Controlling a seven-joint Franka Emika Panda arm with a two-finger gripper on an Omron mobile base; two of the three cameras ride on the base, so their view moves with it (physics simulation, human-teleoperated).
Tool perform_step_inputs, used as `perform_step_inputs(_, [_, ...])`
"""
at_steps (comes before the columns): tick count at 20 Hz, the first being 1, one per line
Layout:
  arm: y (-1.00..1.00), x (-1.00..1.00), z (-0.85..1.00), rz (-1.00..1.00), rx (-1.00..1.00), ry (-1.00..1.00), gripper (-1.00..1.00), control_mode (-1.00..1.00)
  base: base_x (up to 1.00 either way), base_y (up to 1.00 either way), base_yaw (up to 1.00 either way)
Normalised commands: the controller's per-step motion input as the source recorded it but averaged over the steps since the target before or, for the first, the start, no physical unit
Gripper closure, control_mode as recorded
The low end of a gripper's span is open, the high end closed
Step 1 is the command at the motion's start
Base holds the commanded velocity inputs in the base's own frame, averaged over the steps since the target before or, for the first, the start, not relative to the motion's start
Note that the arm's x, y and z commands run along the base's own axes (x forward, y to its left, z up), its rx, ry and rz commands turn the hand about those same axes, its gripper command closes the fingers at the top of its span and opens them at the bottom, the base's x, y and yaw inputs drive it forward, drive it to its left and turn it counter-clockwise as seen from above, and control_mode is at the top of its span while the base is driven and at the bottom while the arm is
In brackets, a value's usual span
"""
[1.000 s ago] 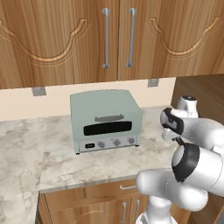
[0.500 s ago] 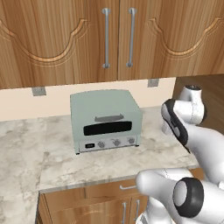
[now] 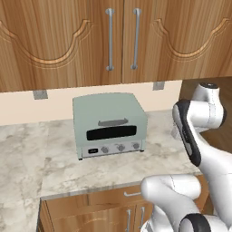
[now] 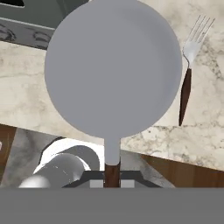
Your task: Take the fork and place it on the left side of the plate. Then take the spoon and place it on the right side of the plate. Make sure they're directly next to the plate.
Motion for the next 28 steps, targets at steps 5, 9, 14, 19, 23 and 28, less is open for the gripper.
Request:
perform_step_inputs(5, [0.10,-0.49,0.13,0.01,-0.01,-0.12,1.00,-1.00,0.00,0.00,0.00])
perform_step_inputs(9, [0.06,-0.01,0.00,0.01,-0.01,0.00,1.00,-1.00,0.00,0.00,0.00])
perform_step_inputs(14, [0.00,-0.10,0.00,0.00,0.00,-0.04,1.00,1.00,-0.22,0.00,-0.01])
perform_step_inputs(19, [0.00,0.00,0.00,0.00,0.00,0.00,1.00,1.00,-0.68,0.00,-0.15])
perform_step_inputs(23, [0.00,0.00,0.00,0.00,0.00,0.00,1.00,1.00,-0.44,0.09,-0.28])
perform_step_inputs(28, [0.00,0.00,0.00,0.00,0.00,0.00,1.00,1.00,-0.28,0.09,-0.41])
